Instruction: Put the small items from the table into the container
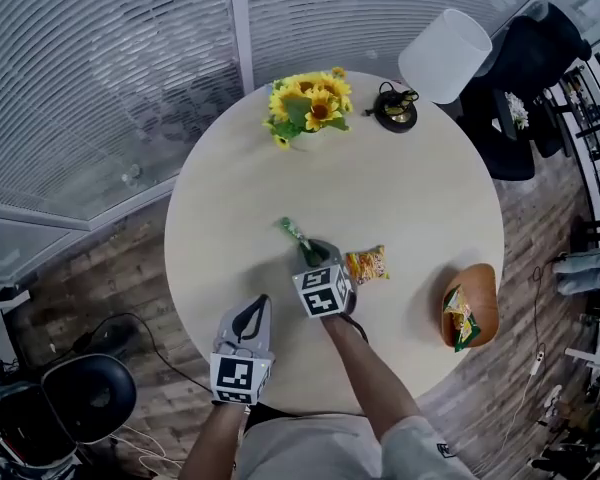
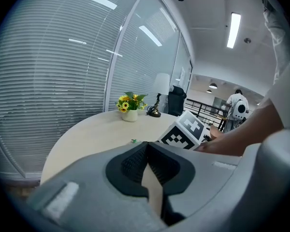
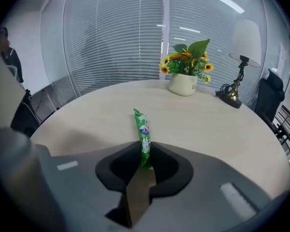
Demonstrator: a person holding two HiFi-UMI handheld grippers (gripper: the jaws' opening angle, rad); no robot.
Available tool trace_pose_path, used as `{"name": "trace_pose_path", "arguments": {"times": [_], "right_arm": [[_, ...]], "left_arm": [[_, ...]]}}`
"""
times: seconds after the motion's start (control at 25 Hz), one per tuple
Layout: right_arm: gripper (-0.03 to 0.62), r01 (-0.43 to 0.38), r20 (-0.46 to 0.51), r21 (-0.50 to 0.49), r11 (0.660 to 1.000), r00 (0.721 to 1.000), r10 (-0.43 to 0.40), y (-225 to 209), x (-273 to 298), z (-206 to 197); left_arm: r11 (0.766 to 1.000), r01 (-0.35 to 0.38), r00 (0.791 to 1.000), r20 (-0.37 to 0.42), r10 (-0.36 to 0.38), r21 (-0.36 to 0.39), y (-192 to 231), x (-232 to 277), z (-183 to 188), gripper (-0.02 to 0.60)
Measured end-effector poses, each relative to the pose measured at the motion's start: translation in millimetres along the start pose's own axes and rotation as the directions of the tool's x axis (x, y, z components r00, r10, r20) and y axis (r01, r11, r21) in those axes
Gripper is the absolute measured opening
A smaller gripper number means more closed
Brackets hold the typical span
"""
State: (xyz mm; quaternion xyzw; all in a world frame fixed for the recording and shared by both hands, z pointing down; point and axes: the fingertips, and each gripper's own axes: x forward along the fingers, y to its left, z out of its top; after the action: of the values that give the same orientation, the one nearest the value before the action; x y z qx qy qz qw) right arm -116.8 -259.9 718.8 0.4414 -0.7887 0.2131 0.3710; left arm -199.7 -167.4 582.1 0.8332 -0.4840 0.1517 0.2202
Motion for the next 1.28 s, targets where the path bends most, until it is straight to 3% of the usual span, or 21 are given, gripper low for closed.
{"name": "trace_pose_path", "arguments": {"times": [0.24,0.44,0.72,0.96,1.28], "right_arm": [[0.052,-0.017,0.016,0.004,1.0,1.0,0.017,8.3,-11.9,0.2],[0.052,-0.011,0.114,0.018,1.0,0.993,0.009,7.1,-45.7,19.5],[0.052,0.09,0.285,0.1,0.991,0.952,-0.115,-46.1,-150.9,22.8],[0.052,0.245,0.274,0.205,0.948,0.915,-0.296,-142.4,-256.7,-45.2],[0.051,0.399,0.132,0.286,0.871,0.884,-0.448,-245.6,-339.4,-176.3]], "left_arm": [[1.0,-0.008,1.0,0.007,0.008,-0.002,-1.9,-7.5,-1.7,-0.002],[1.0,-0.005,1.0,0.022,0.005,0.009,-11.7,-8.5,4.1,-0.002],[0.998,0.039,0.998,0.038,-0.04,0.043,-63.9,-2.6,11.9,-0.003],[0.988,0.133,0.989,0.05,-0.137,0.082,-151.6,13.7,19.4,-0.002],[0.972,0.191,0.978,0.06,-0.201,0.136,-246.1,25.1,27.5,-0.003]]}}
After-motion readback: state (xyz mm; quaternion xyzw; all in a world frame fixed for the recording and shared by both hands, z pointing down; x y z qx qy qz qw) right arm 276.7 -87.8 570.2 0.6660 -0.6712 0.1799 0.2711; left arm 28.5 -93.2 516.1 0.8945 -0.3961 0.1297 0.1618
